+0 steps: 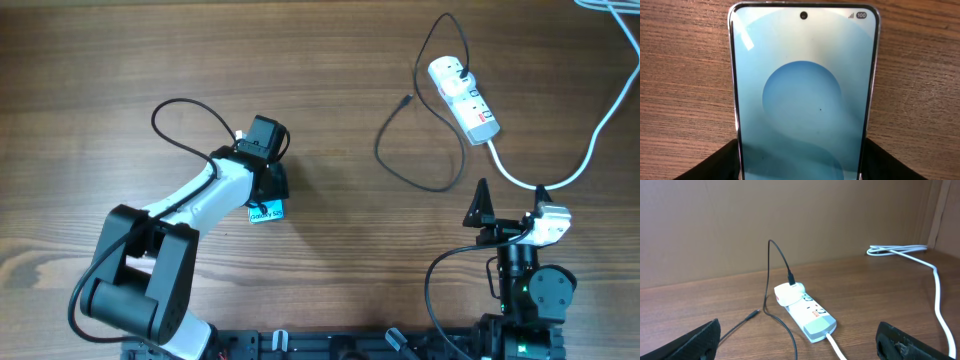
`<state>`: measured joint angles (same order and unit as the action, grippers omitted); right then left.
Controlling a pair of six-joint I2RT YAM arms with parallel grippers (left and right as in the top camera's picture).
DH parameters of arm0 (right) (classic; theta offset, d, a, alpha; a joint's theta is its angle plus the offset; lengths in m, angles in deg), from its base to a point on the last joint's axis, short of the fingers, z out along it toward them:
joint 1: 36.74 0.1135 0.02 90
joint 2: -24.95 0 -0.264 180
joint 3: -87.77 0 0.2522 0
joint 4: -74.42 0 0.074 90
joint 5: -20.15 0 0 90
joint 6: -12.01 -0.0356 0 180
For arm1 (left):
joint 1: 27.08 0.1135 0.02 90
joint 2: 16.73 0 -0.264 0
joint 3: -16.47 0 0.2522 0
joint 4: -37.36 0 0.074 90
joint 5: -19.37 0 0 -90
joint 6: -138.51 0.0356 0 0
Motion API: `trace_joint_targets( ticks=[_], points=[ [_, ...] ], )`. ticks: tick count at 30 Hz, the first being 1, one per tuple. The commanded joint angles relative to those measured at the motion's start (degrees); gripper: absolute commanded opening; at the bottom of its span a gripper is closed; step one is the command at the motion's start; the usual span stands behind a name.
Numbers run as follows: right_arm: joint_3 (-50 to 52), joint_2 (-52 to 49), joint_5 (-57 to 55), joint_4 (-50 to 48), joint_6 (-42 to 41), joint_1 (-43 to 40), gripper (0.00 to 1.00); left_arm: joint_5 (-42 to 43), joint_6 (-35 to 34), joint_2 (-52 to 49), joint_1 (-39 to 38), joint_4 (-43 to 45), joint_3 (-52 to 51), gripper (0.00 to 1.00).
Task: Plug charger to phone and switch on socket
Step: 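Lower the left gripper and grasp the phone by its long edges, then lift the phone with the left gripper and tilt it upright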
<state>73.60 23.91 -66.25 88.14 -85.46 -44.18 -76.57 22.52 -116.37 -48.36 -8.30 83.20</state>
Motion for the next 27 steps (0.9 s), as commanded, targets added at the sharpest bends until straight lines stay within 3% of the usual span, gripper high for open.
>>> trace_joint_targets(
  ticks=[1,10,18,27],
  points=[
    [0.1,0.8,-0.5,-0.1,-0.2,-0.3,1.00,3.5,-0.4,-1.6,0.2,0.0,-1.6,0.56],
    [0.1,0.8,-0.5,-0.1,-0.1,-0.3,1.00,3.5,-0.1,-0.9,0.2,-1.6,-0.2,0.54],
    [0.1,0.8,-0.5,-0.1,-0.1,-0.3,1.00,3.5,-0.1,0.5,0.2,-9.1,6.7,0.48],
    [0.1,0.8,-0.5,-0.1,-0.2,-0.3,1.00,4.8,-0.2,1.4,0.2,-18.3,13.8,0.50]
  ],
)
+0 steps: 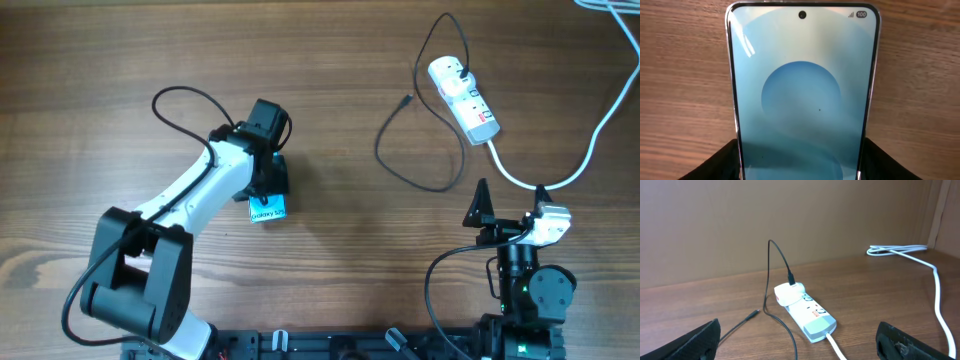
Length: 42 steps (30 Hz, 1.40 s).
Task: Plug charger to phone and switch on socket
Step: 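Lift the phone with the left gripper and tilt it upright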
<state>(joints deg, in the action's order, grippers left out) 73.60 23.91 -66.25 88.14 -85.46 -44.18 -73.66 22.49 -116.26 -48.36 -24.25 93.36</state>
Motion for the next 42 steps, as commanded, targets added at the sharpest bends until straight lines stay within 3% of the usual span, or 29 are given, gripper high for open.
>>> trace_joint_targets(
  ticks=[1,15,22,31,42],
  points=[
    [0.1,0.8,-0.5,-0.1,-0.1,-0.3,1.00,3.1,-0.2,1.4,0.2,-3.6,4.8,0.50],
    [0.1,0.8,-0.5,-0.1,-0.1,-0.3,1.00,21.6,-6.0,1.5,1.3,-16.7,18.9,0.50],
    [0.1,0.8,-0.5,-0.1,-0.1,-0.3,1.00,32.4,-6.0,2.8,5.4,-22.3,19.6,0.49],
    [0.1,0.8,-0.5,-0.1,-0.1,-0.3,1.00,47.2,-6.0,3.5,10.9,-22.7,19.6,0.49],
    [0.1,0.8,-0.5,-0.1,-0.2,-0.3,1.00,48.7,-6.2,3.5,12.6,-21.2,19.6,0.49]
  ],
)
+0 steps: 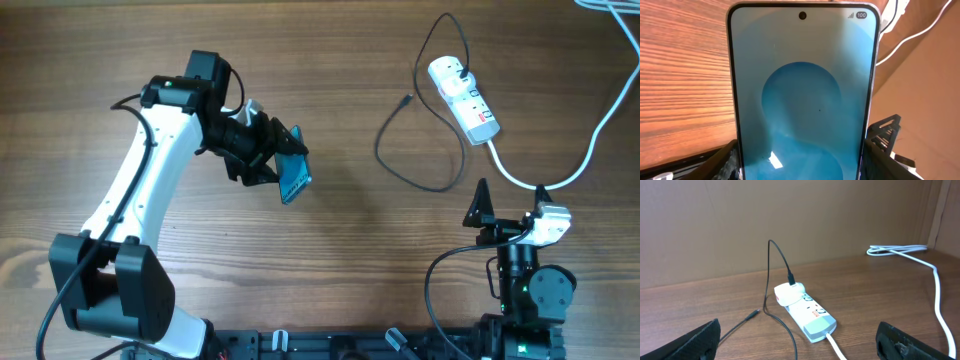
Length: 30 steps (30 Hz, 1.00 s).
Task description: Plug charger to phone and switch on socket
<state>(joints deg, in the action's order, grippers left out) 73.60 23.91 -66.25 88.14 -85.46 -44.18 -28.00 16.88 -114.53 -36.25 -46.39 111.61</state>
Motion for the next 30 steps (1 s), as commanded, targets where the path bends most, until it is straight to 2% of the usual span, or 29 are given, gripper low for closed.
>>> trace_joint_targets(
  ticks=[1,8,10,12,16,19,26,30],
  points=[
    [0.1,0.8,-0.5,-0.1,-0.1,-0.3,1.00,3.0,-1.0,1.8,0.5,1.2,1.4,0.49],
    [0.1,0.8,-0.2,-0.2,-0.6,-0.3,1.00,7.2,-1.9,1.8,0.5,3.5,1.4,0.49],
    [0.1,0.8,2.4,-0.3,-4.7,-0.3,1.00,8.0,-2.0,1.8,0.5,3.8,1.4,0.49],
    [0.1,0.7,6.2,-0.6,-14.2,-0.3,1.00,8.0,-2.1,1.8,0.5,4.3,1.4,0.49],
    [0.1,-0.6,16.0,-1.4,-44.8,-0.3,1.00,7.9,-2.1,1.8,0.5,5.1,1.4,0.50],
    [0.1,-2.7,26.3,-1.9,-57.3,-0.3,1.00,7.9,-2.1,1.8,0.5,5.8,1.4,0.50],
    [0.1,-8.9,33.0,-1.9,-62.4,-0.3,1.00,7.6,-2.1,1.8,0.5,8.2,1.4,0.50],
    [0.1,-12.4,32.5,-2.0,-65.0,-0.3,1.00,7.0,-2.4,1.8,0.5,9.6,1.4,0.50]
  ],
)
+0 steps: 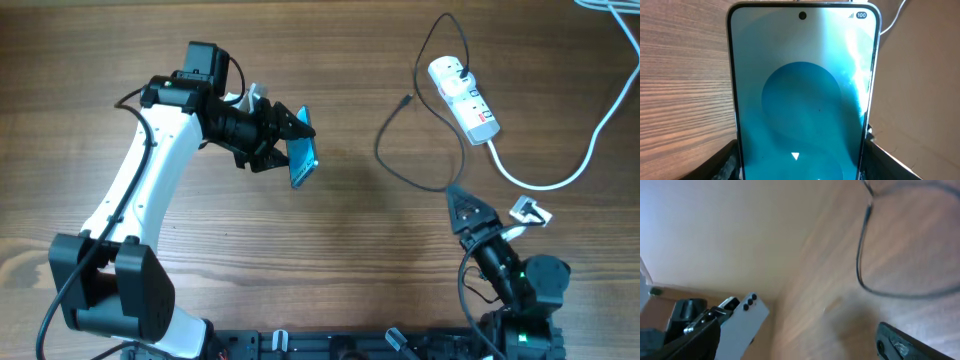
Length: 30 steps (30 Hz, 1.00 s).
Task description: Plug charger to phone and switch on socket
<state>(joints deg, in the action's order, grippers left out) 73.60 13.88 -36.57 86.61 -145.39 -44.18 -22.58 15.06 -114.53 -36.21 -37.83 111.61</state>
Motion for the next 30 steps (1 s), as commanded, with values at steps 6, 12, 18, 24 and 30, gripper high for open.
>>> trace_joint_targets(
  ticks=[6,12,18,24,30],
  points=[
    [0.1,-4.6,8.7,-0.9,9.0,-0.3,1.00,0.5,-3.3,1.8,0.4,3.3,1.4,0.50],
    [0.1,-4.6,15.0,-1.2,14.2,-0.2,1.00,-1.9,-6.8,1.8,0.4,5.7,1.4,0.50],
    [0.1,-4.6,20.8,-6.4,14.9,2.2,1.00,-2.1,-8.0,1.8,0.4,5.7,1.4,0.49],
    [0.1,-4.6,10.2,-14.3,14.7,11.8,1.00,-4.9,-9.0,1.8,0.4,5.7,1.4,0.49],
    [-0.7,-7.6,-5.4,-15.0,16.2,26.2,1.00,-8.5,-9.3,1.8,-0.2,5.7,1.4,0.49]
  ],
)
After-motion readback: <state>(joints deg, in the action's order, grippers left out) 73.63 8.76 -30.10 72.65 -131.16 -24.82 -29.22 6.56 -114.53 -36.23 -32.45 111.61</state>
